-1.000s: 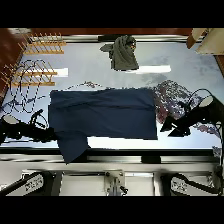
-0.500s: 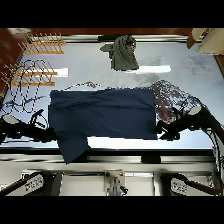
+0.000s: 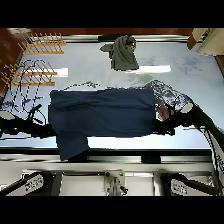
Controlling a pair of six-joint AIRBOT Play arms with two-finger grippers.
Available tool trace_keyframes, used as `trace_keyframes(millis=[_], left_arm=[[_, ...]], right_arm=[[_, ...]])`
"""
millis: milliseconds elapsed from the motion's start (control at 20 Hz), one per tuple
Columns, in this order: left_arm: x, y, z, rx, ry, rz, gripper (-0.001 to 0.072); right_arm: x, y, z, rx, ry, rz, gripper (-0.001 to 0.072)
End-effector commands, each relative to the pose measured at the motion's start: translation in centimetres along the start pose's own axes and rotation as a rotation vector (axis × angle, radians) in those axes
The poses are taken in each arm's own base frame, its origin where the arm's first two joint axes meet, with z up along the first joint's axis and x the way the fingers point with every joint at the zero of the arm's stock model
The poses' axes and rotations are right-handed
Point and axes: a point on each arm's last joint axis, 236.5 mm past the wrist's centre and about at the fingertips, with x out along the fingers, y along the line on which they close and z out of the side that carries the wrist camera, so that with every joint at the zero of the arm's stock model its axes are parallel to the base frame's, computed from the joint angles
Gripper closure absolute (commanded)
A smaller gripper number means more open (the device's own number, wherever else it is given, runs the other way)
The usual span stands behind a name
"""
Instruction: Fold the shirts.
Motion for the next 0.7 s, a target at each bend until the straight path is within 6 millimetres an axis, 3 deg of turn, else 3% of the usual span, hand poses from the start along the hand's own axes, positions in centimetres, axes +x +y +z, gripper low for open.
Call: trace_keyframes(millis=[0, 200, 350, 450, 650], left_arm=[[-3.7, -1.1, 3.7, 0.110, -0.084, 0.026, 0.0677], [-7.4, -2.8, 8.7, 0.167, -0.217, 0.024, 0.0676], [-8.7, -2.4, 12.1, 0.159, -0.285, 0.047, 0.0677], [-8.1, -2.3, 14.1, 0.112, -0.296, 0.018, 0.0677], [-6.1, -3.3, 17.6, 0.097, -0.271, -0.057, 0.0676]], right_arm=[[-3.2, 2.0, 3.4, -0.136, -0.152, 0.004, 0.0646], [-6.9, 5.1, 7.8, -0.139, -0.317, 0.065, 0.0646], [-8.4, 5.3, 10.8, -0.134, -0.418, 0.050, 0.0646], [-8.1, 5.2, 12.5, -0.120, -0.427, 0.050, 0.0646], [-8.1, 6.9, 17.2, -0.206, -0.507, -0.013, 0.0646]])
